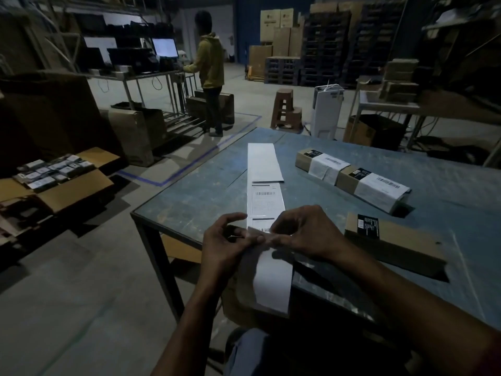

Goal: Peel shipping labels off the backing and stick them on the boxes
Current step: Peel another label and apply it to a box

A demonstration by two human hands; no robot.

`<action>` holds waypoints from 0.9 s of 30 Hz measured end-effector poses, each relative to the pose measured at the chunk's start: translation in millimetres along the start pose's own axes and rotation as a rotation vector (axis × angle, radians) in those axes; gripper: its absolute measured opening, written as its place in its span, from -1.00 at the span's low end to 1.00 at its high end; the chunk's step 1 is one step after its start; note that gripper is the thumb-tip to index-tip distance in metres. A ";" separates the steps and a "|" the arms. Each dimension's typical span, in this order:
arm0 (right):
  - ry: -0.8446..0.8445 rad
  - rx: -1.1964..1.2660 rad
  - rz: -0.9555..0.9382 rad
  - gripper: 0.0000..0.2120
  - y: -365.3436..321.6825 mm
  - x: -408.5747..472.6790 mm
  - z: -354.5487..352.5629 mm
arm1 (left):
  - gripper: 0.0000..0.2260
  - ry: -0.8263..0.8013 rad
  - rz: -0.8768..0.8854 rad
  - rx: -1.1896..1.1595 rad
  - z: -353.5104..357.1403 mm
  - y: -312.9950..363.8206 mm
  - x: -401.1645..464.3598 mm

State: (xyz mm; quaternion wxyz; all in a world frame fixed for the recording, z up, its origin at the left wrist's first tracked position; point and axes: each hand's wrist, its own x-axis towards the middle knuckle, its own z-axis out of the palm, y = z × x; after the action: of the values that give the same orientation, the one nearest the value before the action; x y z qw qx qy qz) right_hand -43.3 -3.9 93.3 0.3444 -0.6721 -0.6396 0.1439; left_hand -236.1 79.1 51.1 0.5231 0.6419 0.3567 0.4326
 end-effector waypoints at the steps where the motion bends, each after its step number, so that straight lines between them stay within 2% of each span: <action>1: -0.033 0.029 -0.004 -0.74 -1.9 0.2 -1.1 | -0.47 -0.025 0.008 -0.021 -1.6 -0.3 -0.5; 3: -0.046 0.043 -0.018 -0.65 -4.2 3.6 -3.1 | -0.43 -0.059 0.014 -0.048 -3.6 -0.5 -1.7; 7: -0.065 -0.029 -0.009 -0.69 -6.6 15.4 -6.5 | -0.43 -0.087 0.031 -0.031 -2.1 -0.5 -3.8; 12: -0.120 -0.095 0.010 -0.64 -12.6 24.1 -8.8 | -0.38 -0.137 0.061 -0.056 -2.4 -3.9 -2.0; 21: -0.205 -0.191 -0.050 -0.80 -17.9 34.2 -8.0 | -0.36 -0.144 0.059 -0.012 -5.4 -5.7 0.3; 25: -0.164 -0.219 -0.085 -0.65 -18.8 32.5 -0.9 | -0.36 -0.118 0.087 0.081 0.2 -10.8 1.9; 27: -0.155 -0.220 -0.110 -0.67 -19.4 33.6 1.8 | -0.34 -0.113 0.099 0.110 2.6 -12.5 3.2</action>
State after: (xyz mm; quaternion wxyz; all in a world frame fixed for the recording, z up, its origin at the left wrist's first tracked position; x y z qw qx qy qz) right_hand -54.4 27.7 112.9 0.2257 -0.6566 -0.7119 0.1053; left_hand -232.6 83.5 39.2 0.4844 0.7099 0.3177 0.4005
